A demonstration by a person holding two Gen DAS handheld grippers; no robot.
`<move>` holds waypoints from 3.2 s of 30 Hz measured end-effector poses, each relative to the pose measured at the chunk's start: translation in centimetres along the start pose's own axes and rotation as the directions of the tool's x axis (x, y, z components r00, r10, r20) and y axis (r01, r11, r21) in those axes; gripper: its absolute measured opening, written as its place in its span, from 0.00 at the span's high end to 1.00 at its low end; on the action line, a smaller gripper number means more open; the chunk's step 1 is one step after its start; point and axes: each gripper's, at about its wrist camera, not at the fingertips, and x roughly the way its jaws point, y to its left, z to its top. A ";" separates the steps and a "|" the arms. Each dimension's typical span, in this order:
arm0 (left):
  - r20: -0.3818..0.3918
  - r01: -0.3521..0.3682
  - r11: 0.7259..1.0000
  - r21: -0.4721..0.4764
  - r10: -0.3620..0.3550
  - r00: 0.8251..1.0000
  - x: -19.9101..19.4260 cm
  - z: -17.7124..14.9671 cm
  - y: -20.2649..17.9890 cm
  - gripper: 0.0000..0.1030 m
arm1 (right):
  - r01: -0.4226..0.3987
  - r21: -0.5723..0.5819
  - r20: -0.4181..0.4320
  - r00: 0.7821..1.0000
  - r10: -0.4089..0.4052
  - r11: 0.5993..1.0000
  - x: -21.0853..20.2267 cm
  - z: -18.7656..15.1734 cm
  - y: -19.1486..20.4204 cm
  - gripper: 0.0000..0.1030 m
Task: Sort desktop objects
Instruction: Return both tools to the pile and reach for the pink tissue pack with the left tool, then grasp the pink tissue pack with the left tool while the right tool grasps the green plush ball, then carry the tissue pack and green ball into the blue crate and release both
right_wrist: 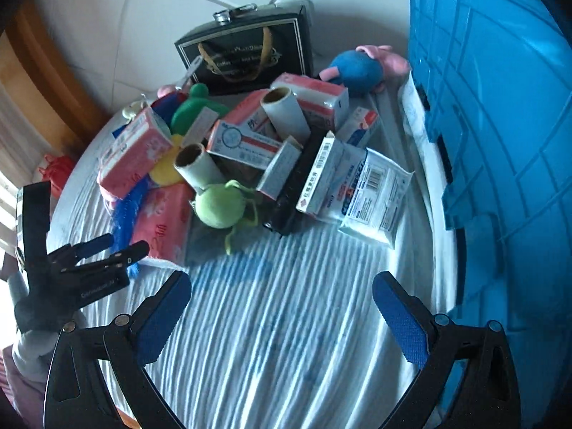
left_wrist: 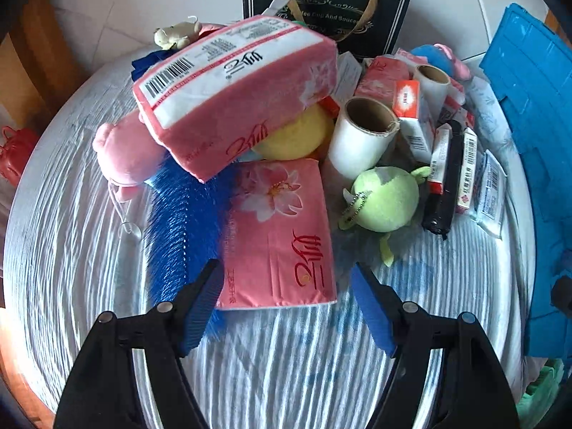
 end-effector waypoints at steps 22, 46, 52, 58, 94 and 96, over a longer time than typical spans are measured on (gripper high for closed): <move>-0.022 -0.029 1.000 -0.007 0.029 0.999 7.2 -2.4 1.0 0.00 | -0.095 -0.077 -0.137 0.987 0.084 0.992 14.0 4.6 5.6 0.00; 0.000 0.048 0.999 0.019 -0.048 0.999 -0.2 -9.6 -1.7 0.13 | -0.111 -0.129 -0.070 0.992 0.103 0.985 11.3 1.2 8.3 0.60; 0.054 0.030 1.000 -0.002 -0.029 0.998 -3.9 -12.3 -1.9 0.13 | -0.118 -0.116 -0.043 0.993 0.113 0.986 8.0 -0.8 7.4 0.69; 0.052 -0.036 0.999 -0.028 0.037 0.998 -1.9 -9.7 3.2 0.13 | -0.077 -0.129 -0.039 0.997 0.072 0.989 7.9 -1.6 5.3 0.29; 0.550 0.076 0.987 0.141 -0.142 0.823 -23.7 -5.4 -8.1 0.13 | 0.047 -0.162 0.538 0.841 0.048 0.986 -19.6 -2.7 4.1 0.41; 0.568 0.078 0.981 0.180 -0.168 0.806 -25.2 -4.9 -10.3 0.13 | 0.074 -0.138 0.566 0.824 0.017 0.988 -22.1 -2.6 2.3 0.41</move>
